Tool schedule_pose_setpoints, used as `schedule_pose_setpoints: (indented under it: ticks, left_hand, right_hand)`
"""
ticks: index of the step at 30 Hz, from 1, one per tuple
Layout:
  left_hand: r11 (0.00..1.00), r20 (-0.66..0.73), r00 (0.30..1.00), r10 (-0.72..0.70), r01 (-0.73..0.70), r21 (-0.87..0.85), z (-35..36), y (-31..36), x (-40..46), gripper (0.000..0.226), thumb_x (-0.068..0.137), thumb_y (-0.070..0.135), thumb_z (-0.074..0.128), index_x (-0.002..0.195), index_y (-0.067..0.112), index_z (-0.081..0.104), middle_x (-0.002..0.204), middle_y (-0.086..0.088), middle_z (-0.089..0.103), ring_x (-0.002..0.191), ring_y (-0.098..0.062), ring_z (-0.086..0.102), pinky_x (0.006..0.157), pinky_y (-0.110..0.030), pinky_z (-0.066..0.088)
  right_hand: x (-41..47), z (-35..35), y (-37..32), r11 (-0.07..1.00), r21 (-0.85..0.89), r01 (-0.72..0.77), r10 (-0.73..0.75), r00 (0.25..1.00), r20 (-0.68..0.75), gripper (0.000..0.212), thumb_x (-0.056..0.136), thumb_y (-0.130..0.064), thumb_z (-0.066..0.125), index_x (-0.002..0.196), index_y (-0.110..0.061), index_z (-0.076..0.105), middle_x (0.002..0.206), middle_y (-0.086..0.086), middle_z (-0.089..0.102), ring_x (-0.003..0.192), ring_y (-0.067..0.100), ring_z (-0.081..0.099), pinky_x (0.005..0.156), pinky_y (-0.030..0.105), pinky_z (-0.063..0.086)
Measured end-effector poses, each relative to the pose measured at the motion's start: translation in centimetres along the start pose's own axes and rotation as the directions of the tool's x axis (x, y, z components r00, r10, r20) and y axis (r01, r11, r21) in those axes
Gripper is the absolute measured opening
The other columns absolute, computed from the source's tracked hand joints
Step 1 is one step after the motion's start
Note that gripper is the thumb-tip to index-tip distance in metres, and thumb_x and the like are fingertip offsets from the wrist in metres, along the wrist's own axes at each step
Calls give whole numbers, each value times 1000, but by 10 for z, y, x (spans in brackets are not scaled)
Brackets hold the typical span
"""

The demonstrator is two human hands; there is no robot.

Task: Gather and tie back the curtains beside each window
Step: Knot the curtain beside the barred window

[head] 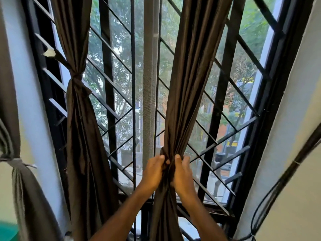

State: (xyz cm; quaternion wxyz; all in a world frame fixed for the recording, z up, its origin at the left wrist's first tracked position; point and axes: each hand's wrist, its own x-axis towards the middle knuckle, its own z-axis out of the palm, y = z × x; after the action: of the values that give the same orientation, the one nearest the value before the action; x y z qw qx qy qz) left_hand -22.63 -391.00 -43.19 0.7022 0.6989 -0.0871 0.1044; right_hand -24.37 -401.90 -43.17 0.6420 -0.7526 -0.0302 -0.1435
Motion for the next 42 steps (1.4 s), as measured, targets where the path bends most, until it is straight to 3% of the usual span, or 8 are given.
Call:
schedule_pose_setpoints:
  ticks: [3, 12, 17, 23, 26, 29, 34, 42]
  left_hand:
    - [997, 36, 997, 68, -69, 35, 8, -6, -8, 26, 106, 24, 48, 101, 18, 74, 75, -15, 70, 67, -28, 66, 63, -43, 53]
    - [996, -52, 995, 80, -81, -28, 17, -16, -23, 29, 104, 10, 51, 81, 10, 68, 66, -1, 61, 65, -14, 57, 64, -26, 46]
    - [1000, -84, 996, -19, 17, -23, 4, -18, -12, 25, 93, 18, 66, 69, 23, 70, 89, -6, 58, 84, -18, 63, 82, -31, 51]
    - [985, -28, 985, -168, 169, 42, -11, -12, -10, 32, 100, 9, 57, 69, 12, 52, 79, -1, 49, 61, 3, 56, 62, -14, 42]
    - [961, -78, 997, 2, 19, 274, -11, -6, -13, 34, 100, 20, 56, 67, 20, 55, 77, -3, 54, 74, -12, 61, 66, -23, 39]
    - [849, -165, 944, 285, -169, 500, -9, -1, -23, 15, 88, 35, 73, 80, 29, 62, 80, 3, 55, 75, -8, 54, 64, -21, 42]
    - [790, -11, 987, 161, -122, 601, -3, 15, -22, 17, 87, 32, 77, 89, 16, 79, 71, 15, 54, 69, 3, 55, 70, -24, 49]
    - [668, 130, 971, 198, -231, 707, -5, 13, -14, 17, 102, 21, 55, 87, 19, 63, 83, -4, 59, 83, -27, 62, 69, -35, 47]
  right_hand:
    - [-13, 8, 22, 993, 104, 48, -42, 998, -54, 12, 107, -43, 41, 106, -32, 46, 87, -1, 67, 77, 9, 68, 71, 40, 55]
    - [-25, 15, 43, 854, 513, -89, 79, 996, 42, 44, 96, -44, 48, 123, -16, 69, 116, 9, 76, 113, 24, 71, 101, 44, 52]
    - [-19, 10, 36, 666, 725, -176, 90, 984, 156, 37, 89, -33, 56, 110, -5, 70, 105, 12, 77, 99, 20, 73, 87, 32, 58]
    - [-12, 8, 36, 893, 443, -81, -4, 982, 189, 32, 102, -30, 54, 87, -8, 72, 98, 14, 77, 98, 25, 74, 85, 36, 59]
    - [-7, 5, 43, 970, 235, 59, -99, 982, 162, 36, 103, -43, 57, 87, -16, 74, 87, 11, 76, 85, 33, 72, 78, 48, 57]
    - [-8, 5, 43, 982, 85, 169, -176, 980, 91, 35, 103, -36, 59, 76, -15, 67, 65, -2, 66, 61, 16, 61, 58, 41, 47]
    - [-14, 3, 47, 965, -41, 260, -257, 964, 62, 25, 100, -2, 55, 90, -19, 71, 76, -11, 69, 74, -1, 67, 61, 11, 46]
    - [-17, -13, 58, 953, -16, 303, -300, 949, 101, 20, 89, 0, 71, 101, -14, 77, 93, -5, 77, 89, 10, 74, 83, 29, 59]
